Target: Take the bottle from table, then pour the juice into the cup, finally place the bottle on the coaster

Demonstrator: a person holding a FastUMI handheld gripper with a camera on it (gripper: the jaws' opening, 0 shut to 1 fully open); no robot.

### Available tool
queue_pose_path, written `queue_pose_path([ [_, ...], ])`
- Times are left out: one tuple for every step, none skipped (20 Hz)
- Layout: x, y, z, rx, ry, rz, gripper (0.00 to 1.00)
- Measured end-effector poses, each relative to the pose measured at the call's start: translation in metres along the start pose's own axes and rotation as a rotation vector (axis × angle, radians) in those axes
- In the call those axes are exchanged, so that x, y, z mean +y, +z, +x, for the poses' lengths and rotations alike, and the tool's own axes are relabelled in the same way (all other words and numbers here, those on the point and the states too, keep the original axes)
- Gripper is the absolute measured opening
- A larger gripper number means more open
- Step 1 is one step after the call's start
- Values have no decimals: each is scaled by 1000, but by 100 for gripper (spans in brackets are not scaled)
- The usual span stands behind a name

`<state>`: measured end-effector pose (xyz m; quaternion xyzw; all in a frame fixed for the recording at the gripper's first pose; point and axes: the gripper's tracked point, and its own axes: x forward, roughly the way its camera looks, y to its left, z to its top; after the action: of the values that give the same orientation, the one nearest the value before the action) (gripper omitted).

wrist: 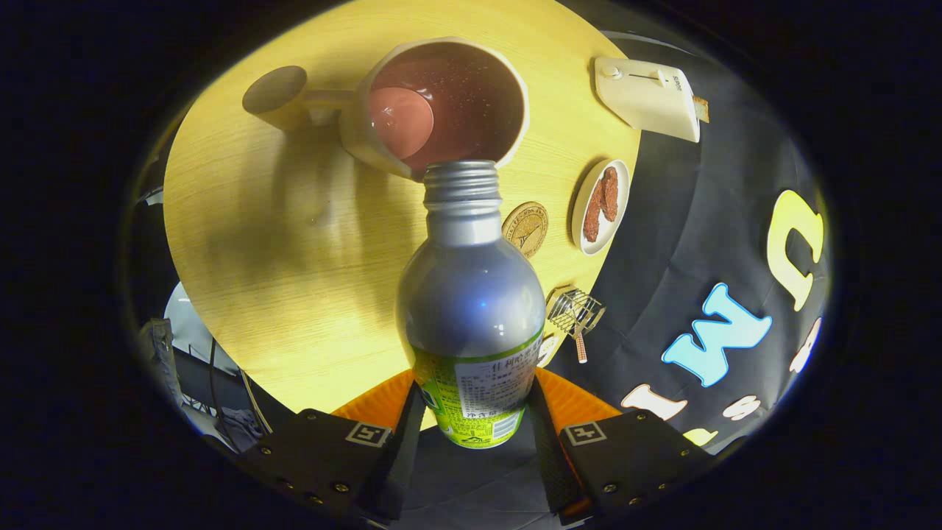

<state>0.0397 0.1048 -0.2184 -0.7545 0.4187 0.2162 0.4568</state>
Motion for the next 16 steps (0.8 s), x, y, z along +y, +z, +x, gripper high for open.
queue_pose_path([
  [1,1,0,3,0,-7,71],
  [0,1,-1,7,-1,-13,71],
  [-1,0,-1,11,-2,-19,71],
  [-2,0,-3,15,-3,-24,71],
  [-3,0,-3,18,-6,-28,71],
  [-4,0,-3,22,-8,-32,71],
  [-4,-1,-4,26,-8,-36,71],
  [-5,0,-5,28,-9,-42,71],
  [-6,0,-4,30,-10,-46,71],
  [-7,1,-5,31,-11,-49,71],
  [-6,0,-6,32,-10,-51,71],
  [-7,-1,-6,34,-11,-54,71],
  [-8,0,-6,36,-12,-56,71],
  [-7,0,-9,37,-11,-59,71],
  [-8,0,-6,39,-9,-62,71],
  [-9,-1,-8,42,-10,-68,71],
])
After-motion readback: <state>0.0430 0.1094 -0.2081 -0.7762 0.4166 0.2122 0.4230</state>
